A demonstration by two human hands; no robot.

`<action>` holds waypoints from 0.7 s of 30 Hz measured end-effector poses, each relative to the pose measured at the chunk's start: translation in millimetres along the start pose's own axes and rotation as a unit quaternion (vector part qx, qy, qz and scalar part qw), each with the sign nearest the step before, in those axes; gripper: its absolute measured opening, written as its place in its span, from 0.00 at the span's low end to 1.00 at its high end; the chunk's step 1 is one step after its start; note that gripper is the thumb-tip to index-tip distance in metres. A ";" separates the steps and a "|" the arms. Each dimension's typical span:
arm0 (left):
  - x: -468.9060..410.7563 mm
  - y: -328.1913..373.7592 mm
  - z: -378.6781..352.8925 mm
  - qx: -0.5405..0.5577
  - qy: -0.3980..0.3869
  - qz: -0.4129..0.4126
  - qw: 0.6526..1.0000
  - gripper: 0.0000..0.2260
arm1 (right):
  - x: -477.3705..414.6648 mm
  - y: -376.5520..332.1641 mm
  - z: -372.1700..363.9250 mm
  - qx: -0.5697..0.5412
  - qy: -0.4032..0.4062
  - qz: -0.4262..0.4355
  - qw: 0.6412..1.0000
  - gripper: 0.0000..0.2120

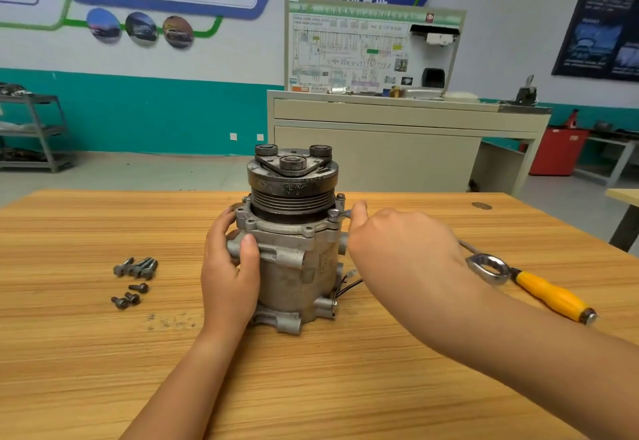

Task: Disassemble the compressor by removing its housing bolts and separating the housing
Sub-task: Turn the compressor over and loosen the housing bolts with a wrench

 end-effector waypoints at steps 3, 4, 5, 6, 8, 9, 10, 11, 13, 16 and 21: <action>0.0 1.5 0.1 -0.006 -0.003 -0.002 1.000 0.22 | 1.2 0.0 -10.0 0.034 0.035 0.012 0.999 0.29; -0.2 1.9 0.7 -0.010 -0.004 -0.004 1.000 0.21 | -0.9 7.1 -15.7 0.044 0.049 0.011 0.998 0.28; -0.4 2.5 0.9 -0.014 -0.003 -0.009 1.000 0.20 | -4.6 17.0 -21.7 0.049 0.054 0.021 0.997 0.26; -0.5 3.3 0.6 -0.017 -0.002 -0.014 1.000 0.19 | -11.0 28.8 -27.2 0.052 0.053 0.038 0.997 0.22; -0.6 4.1 -1.2 -0.019 0.000 -0.023 1.000 0.20 | -30.4 53.0 -36.4 0.071 0.064 0.064 0.993 0.16; -0.4 4.4 -2.1 -0.019 0.001 -0.027 0.999 0.20 | -42.3 63.8 -41.7 0.084 0.082 0.072 0.990 0.16; -0.1 4.6 -2.4 -0.019 0.002 -0.030 0.999 0.20 | -54.6 71.7 -47.8 0.088 0.101 0.077 0.988 0.17; 0.0 4.5 -2.6 -0.018 0.003 -0.035 0.999 0.20 | -65.7 76.5 -54.3 0.080 0.115 0.074 0.987 0.17; 1.0 3.7 -2.4 -0.017 0.003 -0.044 0.999 0.20 | -80.5 79.1 -69.0 0.044 0.128 0.070 0.988 0.17; -0.2 3.0 -1.8 -0.013 0.002 -0.042 0.999 0.19 | -77.4 76.6 -91.4 -0.054 0.181 0.023 0.982 0.15; -1.5 1.3 -0.6 -0.015 0.003 -0.017 1.000 0.15 | -36.9 71.3 -86.5 -0.363 0.262 -0.025 0.894 0.14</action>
Point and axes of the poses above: each hand's wrist, its own x-axis away from the middle knuckle, its own z-axis out of the back of the hand, y = z × x, the point moved 2 cm from there along -x, towards the middle knuckle, and after that the axes turned 5 degrees about x, right-handed, at the moved point
